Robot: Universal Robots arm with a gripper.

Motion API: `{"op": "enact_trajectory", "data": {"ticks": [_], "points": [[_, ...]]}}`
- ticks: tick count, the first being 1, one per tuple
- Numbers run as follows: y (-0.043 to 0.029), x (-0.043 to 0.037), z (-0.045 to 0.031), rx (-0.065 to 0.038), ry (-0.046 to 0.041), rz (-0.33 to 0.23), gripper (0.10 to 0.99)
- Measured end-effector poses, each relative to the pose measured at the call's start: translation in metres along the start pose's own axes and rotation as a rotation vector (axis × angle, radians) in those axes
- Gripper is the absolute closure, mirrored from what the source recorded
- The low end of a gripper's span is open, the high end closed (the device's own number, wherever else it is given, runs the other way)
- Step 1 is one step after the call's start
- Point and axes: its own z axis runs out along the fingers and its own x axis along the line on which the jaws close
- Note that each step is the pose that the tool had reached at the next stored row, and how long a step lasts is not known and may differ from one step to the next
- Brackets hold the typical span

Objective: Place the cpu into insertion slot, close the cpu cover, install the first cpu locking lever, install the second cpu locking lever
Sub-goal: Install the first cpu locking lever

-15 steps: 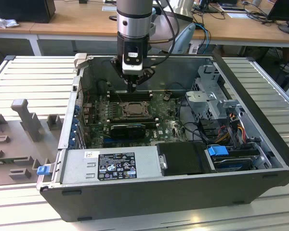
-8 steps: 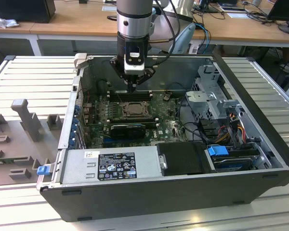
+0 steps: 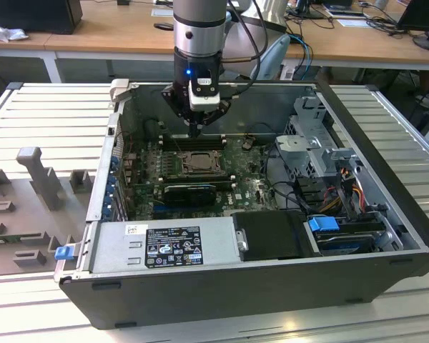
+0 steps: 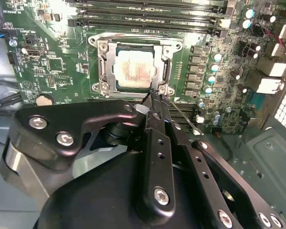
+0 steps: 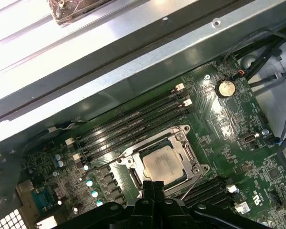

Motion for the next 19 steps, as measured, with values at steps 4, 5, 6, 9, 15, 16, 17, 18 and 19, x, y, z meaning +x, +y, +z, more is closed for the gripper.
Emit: {"op": "enact_trajectory", "data": {"ticks": [4, 5, 6, 9, 15, 16, 17, 18, 19], "points": [[0.0, 0.0, 0.0, 0.001, 0.0012, -0.05, 0.98], [0.0, 0.0, 0.0, 0.001, 0.0014, -0.057, 0.98], [0.0, 0.0, 0.0, 0.001, 0.0015, -0.064, 0.98], [0.0, 0.0, 0.0, 0.002, 0.0022, -0.089, 0.98], [0.0, 0.0, 0.0, 0.003, 0.0034, -0.139, 0.98], [0.0, 0.0, 0.0, 0.003, 0.0035, -0.145, 0.98], [0.0, 0.0, 0.0, 0.003, 0.0037, -0.155, 0.98], [0.0, 0.0, 0.0, 0.003, 0.0039, -0.162, 0.98], [0.0, 0.0, 0.0, 0.003, 0.004, -0.168, 0.98]]}}
